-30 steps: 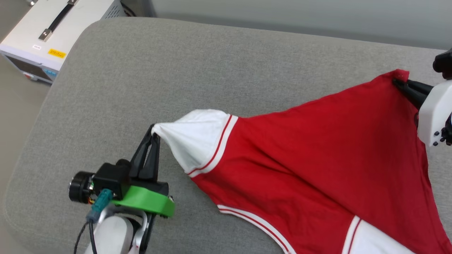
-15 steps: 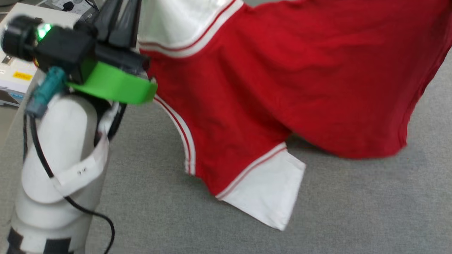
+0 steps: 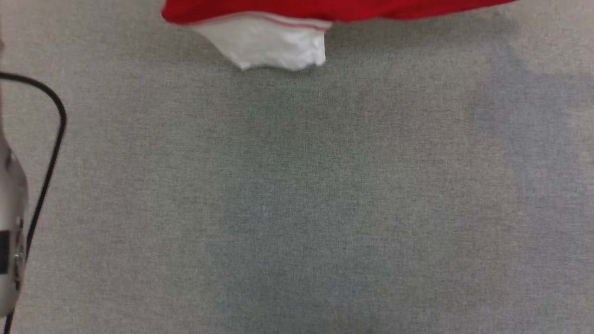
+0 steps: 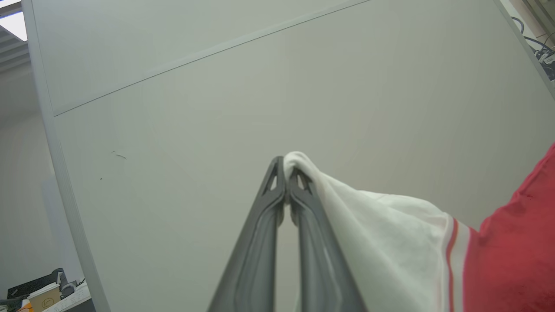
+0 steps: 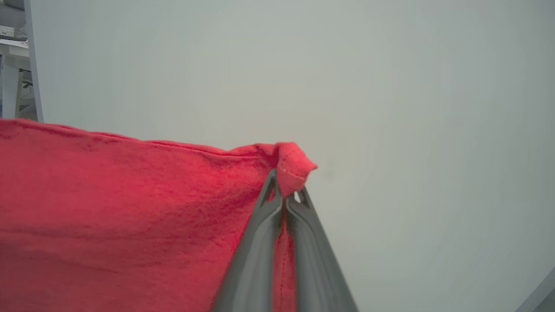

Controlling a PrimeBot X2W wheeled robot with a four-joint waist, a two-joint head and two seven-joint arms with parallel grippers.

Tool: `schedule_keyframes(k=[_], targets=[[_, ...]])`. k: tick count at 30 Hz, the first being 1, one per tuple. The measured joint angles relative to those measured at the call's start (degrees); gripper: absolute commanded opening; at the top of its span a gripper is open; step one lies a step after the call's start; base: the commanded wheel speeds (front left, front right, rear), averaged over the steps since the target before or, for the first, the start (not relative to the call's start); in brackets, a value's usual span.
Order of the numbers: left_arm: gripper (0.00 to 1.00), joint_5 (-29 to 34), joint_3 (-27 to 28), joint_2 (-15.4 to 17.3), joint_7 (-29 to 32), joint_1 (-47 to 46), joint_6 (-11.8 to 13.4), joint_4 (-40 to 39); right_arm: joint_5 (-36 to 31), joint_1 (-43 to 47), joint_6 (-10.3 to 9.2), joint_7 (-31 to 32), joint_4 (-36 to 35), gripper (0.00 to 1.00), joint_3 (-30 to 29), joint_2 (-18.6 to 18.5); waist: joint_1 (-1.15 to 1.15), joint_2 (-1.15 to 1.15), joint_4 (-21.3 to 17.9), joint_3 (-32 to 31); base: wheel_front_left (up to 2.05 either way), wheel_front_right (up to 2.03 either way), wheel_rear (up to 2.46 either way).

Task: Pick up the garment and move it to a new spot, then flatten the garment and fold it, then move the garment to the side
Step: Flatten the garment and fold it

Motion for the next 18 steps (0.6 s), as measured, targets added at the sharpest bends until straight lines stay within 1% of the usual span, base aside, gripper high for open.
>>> schedule_keyframes(k=[5, 10, 14, 18], targets=[[0.0, 0.0, -1.6, 1.2, -2.0, -12.4, 0.0, 8.4, -3.4, -10.9, 0.01, -1.9, 7.3, 0.0, 1.8, 2.2, 0.01, 0.0, -0.6, 5.5, 0.0, 0.0, 0.0], [0.0, -0.2, -3.3, 1.3, -4.2, -21.1, 0.0, 15.3, -5.0, -19.2, 0.01, -4.8, 13.7, 0.0, 4.8, 3.2, 0.01, 0.0, -1.1, 9.7, 0.0, 0.0, 0.0], [0.0, -1.6, -4.8, 1.3, -6.2, -24.9, 0.0, 20.4, -5.1, -23.2, 0.01, -7.2, 18.0, 0.0, 7.4, 4.6, 0.0, 0.0, -1.4, 12.5, 0.0, 0.0, 0.0], [0.0, -2.6, -6.7, 1.4, -8.1, -25.0, 0.0, 24.6, -4.5, -24.1, 0.01, -8.8, 21.2, 0.0, 10.9, 5.4, 0.0, 0.0, -1.6, 14.6, 0.0, 0.0, 0.0]])
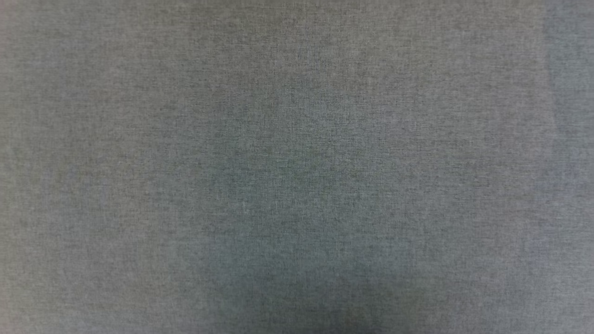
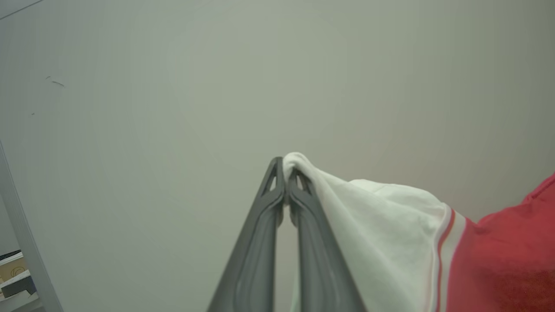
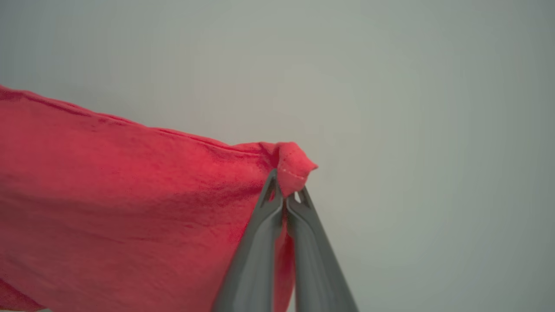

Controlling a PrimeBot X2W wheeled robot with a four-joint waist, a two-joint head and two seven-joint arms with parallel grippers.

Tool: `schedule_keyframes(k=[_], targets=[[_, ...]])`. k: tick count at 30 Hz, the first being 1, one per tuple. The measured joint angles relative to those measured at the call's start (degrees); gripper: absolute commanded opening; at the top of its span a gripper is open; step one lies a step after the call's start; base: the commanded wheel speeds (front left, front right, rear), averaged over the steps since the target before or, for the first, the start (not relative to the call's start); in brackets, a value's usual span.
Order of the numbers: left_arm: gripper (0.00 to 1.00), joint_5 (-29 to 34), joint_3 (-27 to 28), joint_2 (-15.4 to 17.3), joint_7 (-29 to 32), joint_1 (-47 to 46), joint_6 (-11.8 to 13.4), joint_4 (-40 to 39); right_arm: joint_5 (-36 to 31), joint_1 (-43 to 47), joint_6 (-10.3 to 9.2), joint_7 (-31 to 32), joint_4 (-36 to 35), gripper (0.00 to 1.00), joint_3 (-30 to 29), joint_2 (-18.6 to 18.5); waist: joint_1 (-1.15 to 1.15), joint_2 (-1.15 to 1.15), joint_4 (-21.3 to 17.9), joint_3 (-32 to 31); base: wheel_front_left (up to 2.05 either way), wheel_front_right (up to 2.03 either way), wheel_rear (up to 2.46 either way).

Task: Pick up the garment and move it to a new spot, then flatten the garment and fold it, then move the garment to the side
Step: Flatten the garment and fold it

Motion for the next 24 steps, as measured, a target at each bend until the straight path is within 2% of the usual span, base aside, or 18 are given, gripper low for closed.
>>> schedule_keyframes(k=[5, 6, 16, 24], targets=[[0.0, -1.6, -1.4, 0.6, -1.5, 2.9, 0.0, 2.3, 2.2, 1.7, -0.01, -1.9, 2.5, 0.0, 4.9, 0.0, 0.0, 0.0, 0.0, 1.0, 0.0, 0.0, 0.0], [0.0, -2.3, -1.7, 1.1, -1.9, 7.6, 0.0, 2.1, 4.0, 6.0, 0.0, -3.3, 2.6, 0.0, 7.9, 0.2, 0.0, 0.0, 0.0, 0.4, 0.0, 0.0, 0.0], [0.0, -3.5, -0.5, 2.0, -2.0, 30.4, 0.3, -9.3, 11.4, 20.6, 0.0, -6.6, -0.5, 0.0, 17.3, -1.3, -0.01, 0.0, 0.5, -3.8, 0.0, 0.0, 0.0], [0.0, -5.5, 2.3, 2.6, -2.0, 54.8, 2.8, -18.1, 18.3, 35.0, -0.01, -8.6, -4.6, 0.0, 23.5, -4.6, -0.02, 0.0, 0.7, -10.0, 0.0, 0.0, 0.0]])
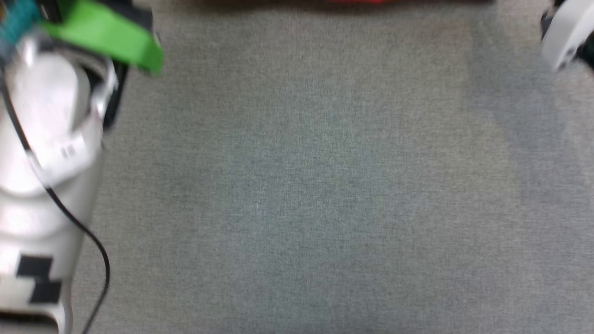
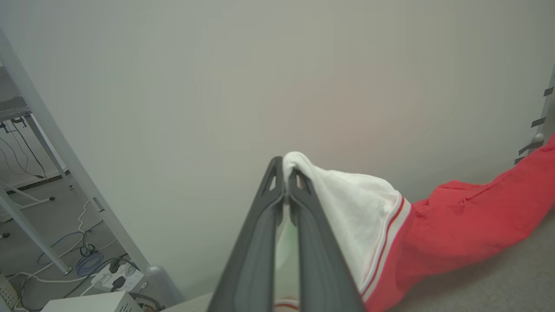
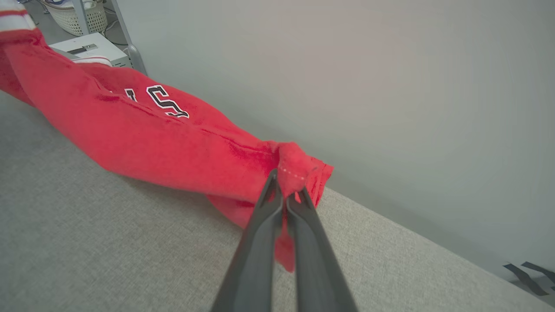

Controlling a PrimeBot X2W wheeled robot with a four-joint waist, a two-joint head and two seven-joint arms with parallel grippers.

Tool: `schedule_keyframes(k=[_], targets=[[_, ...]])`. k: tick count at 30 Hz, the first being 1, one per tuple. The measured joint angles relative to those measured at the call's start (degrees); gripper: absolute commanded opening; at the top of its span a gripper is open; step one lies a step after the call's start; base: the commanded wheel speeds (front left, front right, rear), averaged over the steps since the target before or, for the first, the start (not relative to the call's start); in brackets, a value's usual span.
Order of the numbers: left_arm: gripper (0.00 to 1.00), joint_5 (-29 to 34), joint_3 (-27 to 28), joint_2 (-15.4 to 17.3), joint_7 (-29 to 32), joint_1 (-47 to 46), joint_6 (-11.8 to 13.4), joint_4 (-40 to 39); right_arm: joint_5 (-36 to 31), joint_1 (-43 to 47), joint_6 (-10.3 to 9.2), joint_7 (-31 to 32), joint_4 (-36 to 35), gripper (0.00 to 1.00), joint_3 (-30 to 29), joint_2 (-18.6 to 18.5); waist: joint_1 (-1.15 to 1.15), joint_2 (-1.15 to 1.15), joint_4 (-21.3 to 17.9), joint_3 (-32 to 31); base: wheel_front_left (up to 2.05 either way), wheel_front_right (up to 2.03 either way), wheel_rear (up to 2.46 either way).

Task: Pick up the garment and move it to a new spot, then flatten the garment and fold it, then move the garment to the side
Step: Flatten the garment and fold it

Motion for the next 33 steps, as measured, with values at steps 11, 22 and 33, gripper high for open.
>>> schedule_keyframes(k=[11, 22, 33], targets=[[0.0, -3.2, 0.7, 0.9, 0.1, 30.2, 3.6, -7.9, 6.2, 18.7, 0.01, -0.2, -4.3, 0.0, 5.9, -3.5, 0.0, 0.0, -0.1, -10.2, 0.0, 0.0, 0.0], [0.0, -5.9, -2.0, 2.0, 4.0, 49.8, 6.3, -13.5, 10.7, 32.7, 0.01, -0.4, -7.3, 0.0, 8.1, -7.6, 0.0, 0.0, 0.5, -19.7, 0.0, 0.0, 0.0], [0.0, -9.3, -4.7, -0.5, 4.1, 63.1, 8.2, -12.0, 12.2, 47.8, 0.01, -0.8, -10.2, 0.0, 7.6, -10.4, 0.0, 0.0, 1.1, -26.6, 0.0, 0.0, 0.0]])
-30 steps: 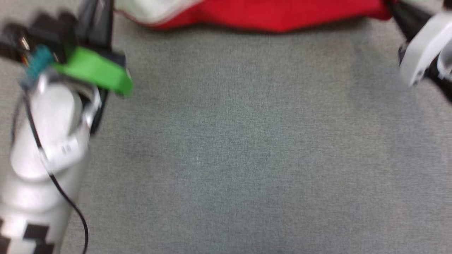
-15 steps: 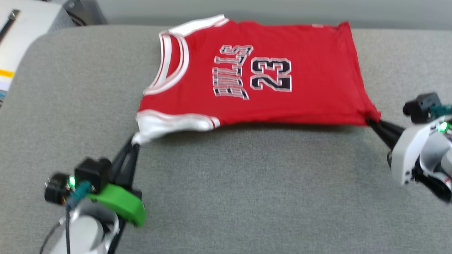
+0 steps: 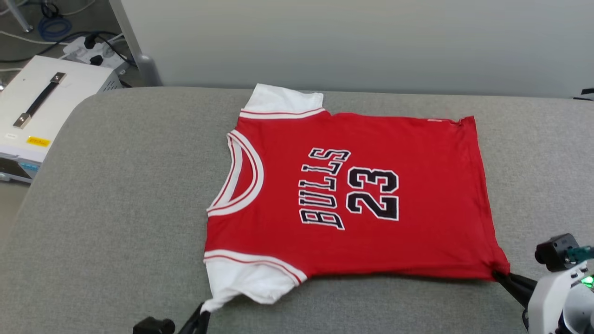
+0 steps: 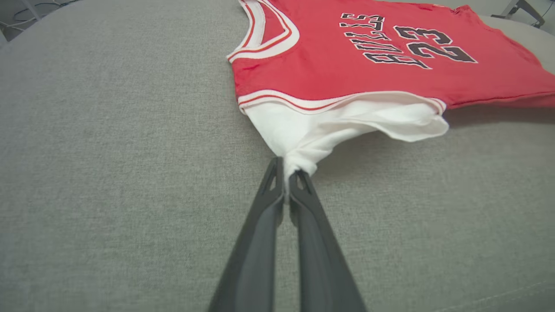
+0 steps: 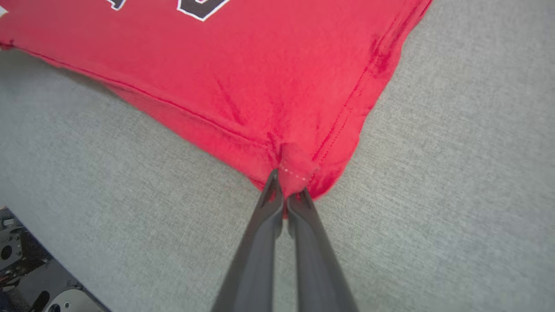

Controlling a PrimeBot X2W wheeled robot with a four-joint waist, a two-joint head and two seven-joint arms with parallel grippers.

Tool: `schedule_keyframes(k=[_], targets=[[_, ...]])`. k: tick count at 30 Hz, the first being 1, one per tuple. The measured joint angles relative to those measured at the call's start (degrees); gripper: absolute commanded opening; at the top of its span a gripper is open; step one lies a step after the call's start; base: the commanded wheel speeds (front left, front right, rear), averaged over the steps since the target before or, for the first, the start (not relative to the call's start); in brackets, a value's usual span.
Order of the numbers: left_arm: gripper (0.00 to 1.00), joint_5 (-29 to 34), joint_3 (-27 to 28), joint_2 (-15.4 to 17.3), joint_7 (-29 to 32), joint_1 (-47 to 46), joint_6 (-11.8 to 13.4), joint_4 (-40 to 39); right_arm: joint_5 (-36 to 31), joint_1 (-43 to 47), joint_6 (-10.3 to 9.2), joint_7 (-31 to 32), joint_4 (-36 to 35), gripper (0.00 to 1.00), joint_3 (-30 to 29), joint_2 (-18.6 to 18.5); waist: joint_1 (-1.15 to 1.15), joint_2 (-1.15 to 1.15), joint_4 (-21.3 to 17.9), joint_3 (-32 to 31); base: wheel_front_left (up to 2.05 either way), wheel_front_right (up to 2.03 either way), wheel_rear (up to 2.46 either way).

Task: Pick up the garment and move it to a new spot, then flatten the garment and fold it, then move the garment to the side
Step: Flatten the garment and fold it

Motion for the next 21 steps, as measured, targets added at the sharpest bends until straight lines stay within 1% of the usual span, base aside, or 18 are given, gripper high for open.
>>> schedule_keyframes(k=[6, 11, 15, 21], targets=[[0.0, -2.0, -0.7, -0.4, 0.0, 5.5, 0.4, -0.2, 0.4, 6.7, 0.0, -0.2, -1.1, 0.0, -2.8, -0.8, 0.0, 0.0, -0.2, -2.4, 0.0, 0.0, 0.0], [0.0, -2.1, -1.0, 0.0, 0.5, 6.0, 0.2, -0.7, -0.3, 9.6, 0.0, -0.1, -1.6, 0.0, -5.8, -0.9, 0.0, 0.0, -0.1, -2.9, 0.0, 0.0, 0.0], [0.0, -1.2, -1.8, 0.3, 0.6, 3.1, -0.6, -0.6, -0.9, 10.4, 0.0, 0.5, -2.1, 0.0, -8.9, 0.3, 0.0, 0.0, 0.1, -3.2, 0.0, 0.0, 0.0], [0.0, 1.8, -2.2, 2.5, 2.1, -6.0, -2.8, 0.7, -2.8, 10.5, 0.0, 1.7, -3.4, 0.0, -13.7, 1.7, 0.0, 0.0, -0.2, -2.9, 0.0, 0.0, 0.0]])
